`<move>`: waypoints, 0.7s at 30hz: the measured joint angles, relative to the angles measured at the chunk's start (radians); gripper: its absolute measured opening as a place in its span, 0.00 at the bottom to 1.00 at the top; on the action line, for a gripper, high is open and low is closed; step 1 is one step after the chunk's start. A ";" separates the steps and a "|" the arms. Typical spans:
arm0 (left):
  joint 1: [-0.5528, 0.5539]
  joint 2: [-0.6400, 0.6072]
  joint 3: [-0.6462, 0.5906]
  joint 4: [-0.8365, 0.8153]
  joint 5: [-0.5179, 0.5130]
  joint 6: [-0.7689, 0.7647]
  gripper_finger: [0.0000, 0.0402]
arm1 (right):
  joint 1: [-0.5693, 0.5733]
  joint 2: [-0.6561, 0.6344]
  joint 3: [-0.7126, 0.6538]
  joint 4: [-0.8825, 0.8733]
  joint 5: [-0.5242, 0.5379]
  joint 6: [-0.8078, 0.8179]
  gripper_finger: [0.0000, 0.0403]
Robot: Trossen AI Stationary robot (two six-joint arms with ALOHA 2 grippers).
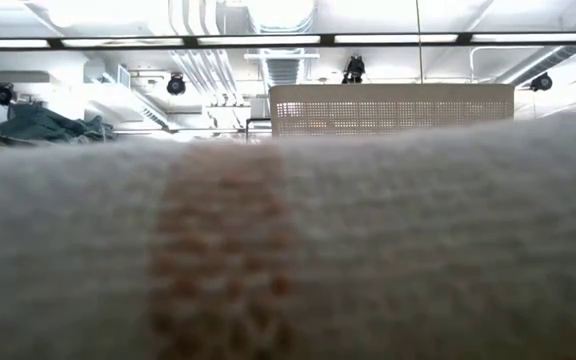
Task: Fold towel
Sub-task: Fold the brown patterned towel
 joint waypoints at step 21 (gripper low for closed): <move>0.080 -0.004 0.060 -0.213 -0.071 0.054 0.18 | -0.041 0.037 -0.014 -0.109 0.023 0.102 0.03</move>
